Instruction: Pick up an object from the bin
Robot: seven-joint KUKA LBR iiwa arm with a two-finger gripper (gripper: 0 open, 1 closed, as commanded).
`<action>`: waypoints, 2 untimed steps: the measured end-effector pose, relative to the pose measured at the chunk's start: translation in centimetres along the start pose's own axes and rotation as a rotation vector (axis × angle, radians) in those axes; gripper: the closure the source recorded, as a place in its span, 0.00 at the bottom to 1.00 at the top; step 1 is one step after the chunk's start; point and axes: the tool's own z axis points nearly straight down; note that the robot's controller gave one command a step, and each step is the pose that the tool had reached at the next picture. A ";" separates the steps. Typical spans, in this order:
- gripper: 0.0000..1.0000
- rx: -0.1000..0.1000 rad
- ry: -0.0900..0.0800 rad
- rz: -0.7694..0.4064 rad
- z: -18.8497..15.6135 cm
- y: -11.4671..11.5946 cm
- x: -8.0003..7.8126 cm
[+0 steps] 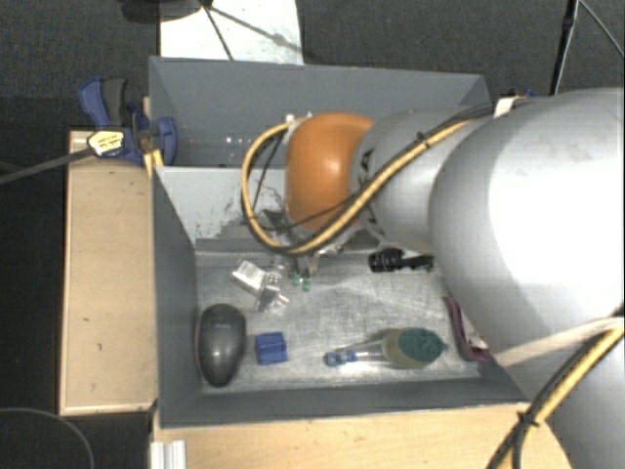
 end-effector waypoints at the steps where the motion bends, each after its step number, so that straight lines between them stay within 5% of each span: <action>1: 0.00 0.002 0.004 0.000 -0.1 0.1 0.0; 2: 1.00 0.000 -0.003 0.001 -0.3 0.1 -0.3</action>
Offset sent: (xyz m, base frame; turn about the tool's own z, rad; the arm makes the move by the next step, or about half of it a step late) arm 0.0000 0.0000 0.0000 0.0000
